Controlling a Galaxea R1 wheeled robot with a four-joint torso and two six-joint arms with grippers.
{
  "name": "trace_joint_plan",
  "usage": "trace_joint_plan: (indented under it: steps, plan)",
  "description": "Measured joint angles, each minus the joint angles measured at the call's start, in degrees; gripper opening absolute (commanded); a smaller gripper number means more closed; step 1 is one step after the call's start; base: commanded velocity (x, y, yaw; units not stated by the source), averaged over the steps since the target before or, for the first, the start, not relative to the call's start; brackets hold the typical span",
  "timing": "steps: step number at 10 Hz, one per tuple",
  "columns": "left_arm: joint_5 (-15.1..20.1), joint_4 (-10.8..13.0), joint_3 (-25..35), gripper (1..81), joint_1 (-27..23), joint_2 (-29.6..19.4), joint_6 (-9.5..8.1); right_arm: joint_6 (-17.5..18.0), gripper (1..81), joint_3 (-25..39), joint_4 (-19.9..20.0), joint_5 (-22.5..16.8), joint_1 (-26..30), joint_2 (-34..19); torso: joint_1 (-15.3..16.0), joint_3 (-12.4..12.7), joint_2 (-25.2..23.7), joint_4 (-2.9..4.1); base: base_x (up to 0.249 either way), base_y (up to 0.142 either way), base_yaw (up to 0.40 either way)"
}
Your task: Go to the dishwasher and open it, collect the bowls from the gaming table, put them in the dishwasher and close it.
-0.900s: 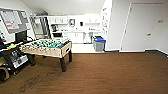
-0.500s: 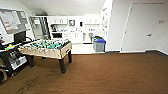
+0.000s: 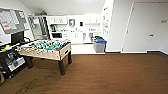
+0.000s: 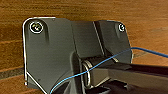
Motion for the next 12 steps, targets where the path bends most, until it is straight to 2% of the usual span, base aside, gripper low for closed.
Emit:
trace_joint_plan:
  steps: [12]
  plan:
    - [-0.1,0.5,0.0,81.1,-0.2,0.7,0.0,0.0,81.1,-0.1,0.0,0.1,0.2,0.9,0.0,0.0,0.0,0.0,0.174,0.0,0.0]
